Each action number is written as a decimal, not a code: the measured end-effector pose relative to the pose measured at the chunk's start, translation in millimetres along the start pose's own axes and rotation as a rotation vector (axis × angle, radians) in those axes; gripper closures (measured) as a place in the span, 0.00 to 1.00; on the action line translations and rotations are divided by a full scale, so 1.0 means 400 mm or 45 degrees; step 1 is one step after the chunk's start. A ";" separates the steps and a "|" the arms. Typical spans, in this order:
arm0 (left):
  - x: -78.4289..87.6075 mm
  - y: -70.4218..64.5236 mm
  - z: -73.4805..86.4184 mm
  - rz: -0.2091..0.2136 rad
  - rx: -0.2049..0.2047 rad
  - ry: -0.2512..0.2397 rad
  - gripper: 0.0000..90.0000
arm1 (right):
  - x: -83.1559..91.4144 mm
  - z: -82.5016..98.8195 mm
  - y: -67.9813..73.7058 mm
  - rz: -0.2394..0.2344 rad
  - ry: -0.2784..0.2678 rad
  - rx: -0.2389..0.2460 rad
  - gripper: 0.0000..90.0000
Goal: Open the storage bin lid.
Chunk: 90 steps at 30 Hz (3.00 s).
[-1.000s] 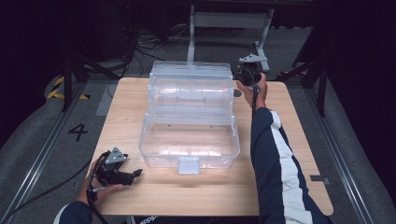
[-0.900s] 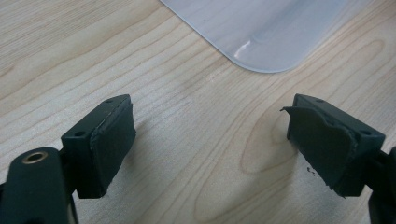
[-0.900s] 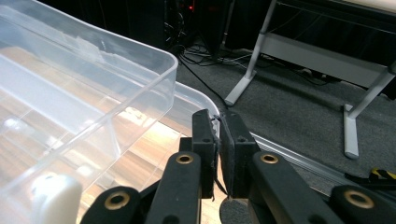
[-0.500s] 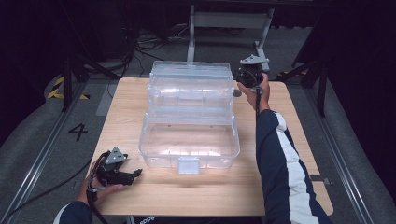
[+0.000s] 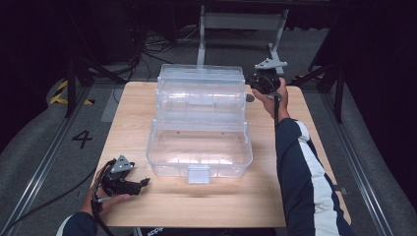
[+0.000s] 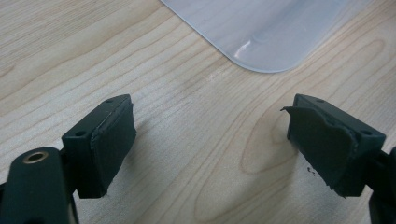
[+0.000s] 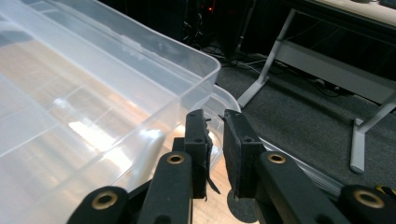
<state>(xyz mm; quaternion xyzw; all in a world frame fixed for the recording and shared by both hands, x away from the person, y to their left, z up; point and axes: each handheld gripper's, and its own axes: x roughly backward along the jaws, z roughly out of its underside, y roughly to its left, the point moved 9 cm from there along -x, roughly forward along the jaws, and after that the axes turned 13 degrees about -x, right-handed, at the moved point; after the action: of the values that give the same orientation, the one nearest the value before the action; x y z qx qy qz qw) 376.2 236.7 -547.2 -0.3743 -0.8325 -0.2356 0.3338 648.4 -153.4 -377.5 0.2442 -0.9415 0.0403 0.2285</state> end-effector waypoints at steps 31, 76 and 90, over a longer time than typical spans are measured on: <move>0.002 0.001 0.002 -0.015 0.008 0.000 0.17 | 0.156 0.070 0.061 -0.117 0.049 0.129 0.84; 0.005 0.001 0.006 -0.032 0.023 -0.001 0.17 | 0.393 0.338 0.081 -0.204 0.146 0.258 0.49; 0.007 0.000 0.009 -0.031 0.025 0.002 0.17 | 0.411 0.475 0.055 -0.157 0.238 0.235 0.40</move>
<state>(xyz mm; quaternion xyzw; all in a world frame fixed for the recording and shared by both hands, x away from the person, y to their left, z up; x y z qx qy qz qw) 373.4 240.2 -547.4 -0.3606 -0.8389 -0.2320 0.3352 432.2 -242.2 -472.4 0.3167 -0.8916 0.1353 0.2939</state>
